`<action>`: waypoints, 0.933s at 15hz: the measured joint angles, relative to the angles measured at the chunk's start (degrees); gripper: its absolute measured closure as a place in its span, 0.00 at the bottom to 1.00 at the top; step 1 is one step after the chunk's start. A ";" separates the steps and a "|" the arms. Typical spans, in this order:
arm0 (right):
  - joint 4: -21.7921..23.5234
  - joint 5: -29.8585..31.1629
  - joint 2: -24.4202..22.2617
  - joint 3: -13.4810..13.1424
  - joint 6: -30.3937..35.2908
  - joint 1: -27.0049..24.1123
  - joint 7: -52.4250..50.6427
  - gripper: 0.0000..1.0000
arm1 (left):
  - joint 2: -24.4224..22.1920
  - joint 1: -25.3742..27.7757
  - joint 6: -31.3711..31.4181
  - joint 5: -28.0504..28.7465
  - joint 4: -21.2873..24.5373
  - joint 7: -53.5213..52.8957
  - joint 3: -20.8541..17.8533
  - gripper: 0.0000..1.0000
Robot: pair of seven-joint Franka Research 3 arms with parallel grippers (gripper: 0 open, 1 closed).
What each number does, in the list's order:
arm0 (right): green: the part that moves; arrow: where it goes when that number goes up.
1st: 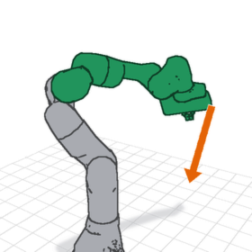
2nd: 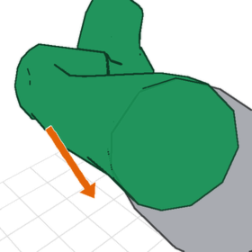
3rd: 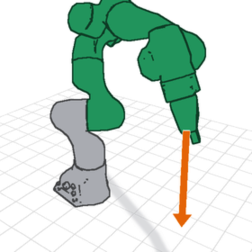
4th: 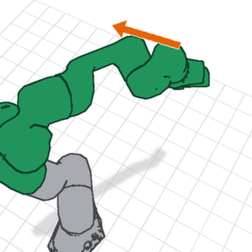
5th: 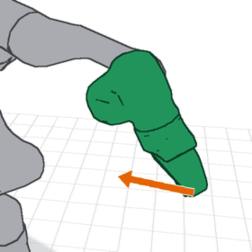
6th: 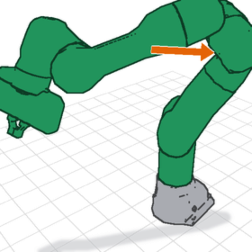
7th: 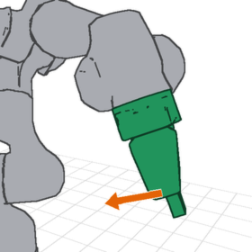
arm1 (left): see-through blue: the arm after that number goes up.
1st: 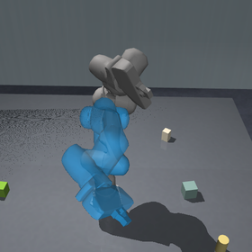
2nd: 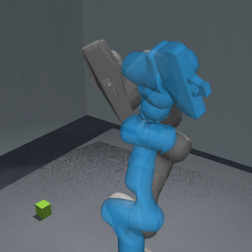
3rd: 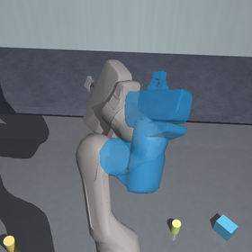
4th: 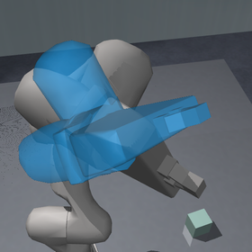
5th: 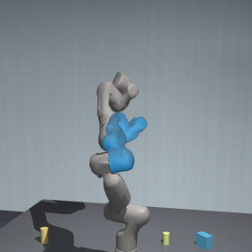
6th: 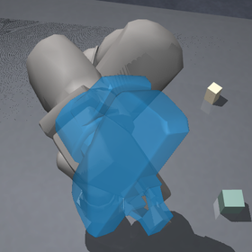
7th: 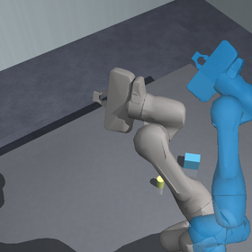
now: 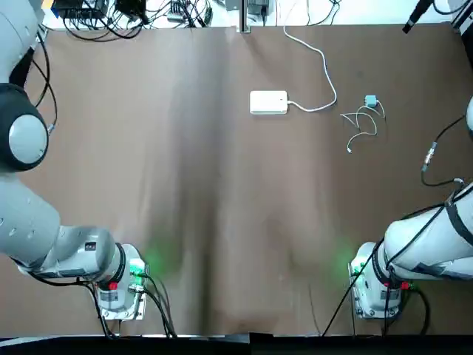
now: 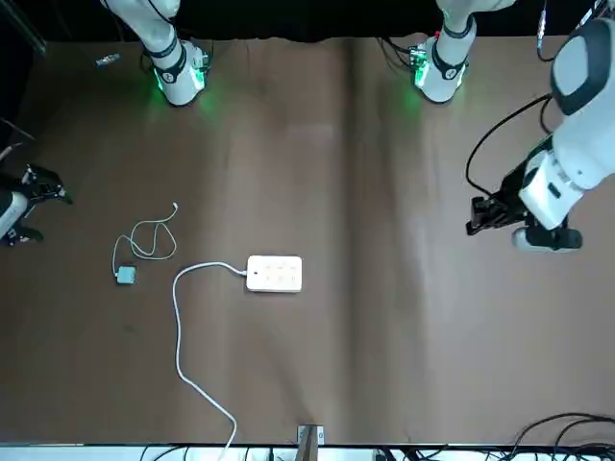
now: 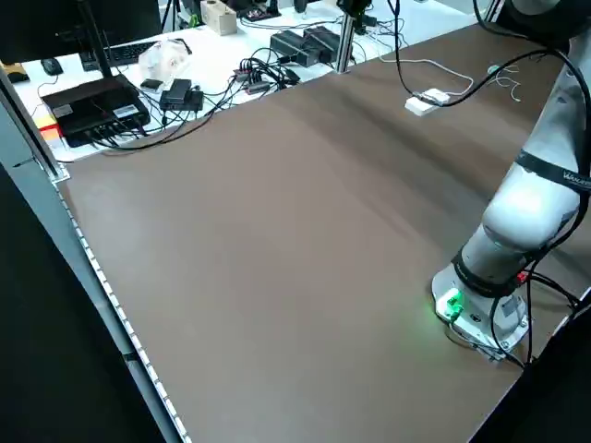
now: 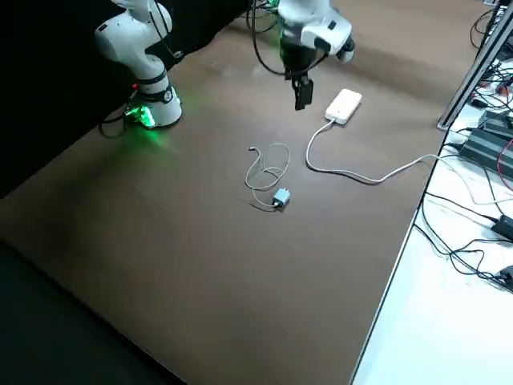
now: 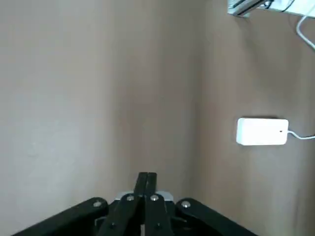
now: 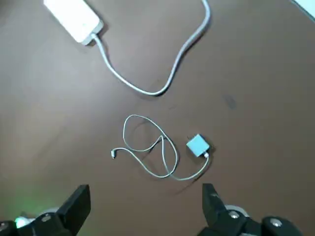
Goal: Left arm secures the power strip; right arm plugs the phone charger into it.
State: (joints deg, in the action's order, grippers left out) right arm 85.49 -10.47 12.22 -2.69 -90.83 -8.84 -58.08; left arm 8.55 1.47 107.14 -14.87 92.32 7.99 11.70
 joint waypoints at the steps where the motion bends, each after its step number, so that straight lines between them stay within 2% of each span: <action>1: 0.06 -1.20 0.67 -0.01 0.02 -1.15 -4.57 0.00 | 0.44 0.01 2.02 -0.90 0.88 0.00 0.94 0.99; 2: 0.25 -3.57 2.26 -0.02 0.03 -3.48 -14.62 0.00 | 2.30 -0.02 5.26 -4.08 2.01 -0.11 2.61 0.99; 6: 0.68 -10.73 6.65 -0.07 0.01 -8.87 -36.89 0.00 | 8.16 -0.01 12.08 -7.24 2.44 -0.45 6.22 0.99; 11: 0.83 -19.65 14.19 -0.09 0.55 -15.18 -58.22 0.00 | 16.31 -0.01 22.03 -7.80 2.51 -1.62 12.01 0.99; 14: 0.84 -25.67 20.30 -0.09 1.53 -18.17 -70.24 0.00 | 21.10 0.04 27.37 -11.60 2.55 -4.35 14.89 0.99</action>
State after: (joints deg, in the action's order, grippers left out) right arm 86.34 -36.14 32.52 -2.78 -89.30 -27.01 -128.32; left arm 29.66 1.51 134.50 -26.47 94.88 3.64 26.59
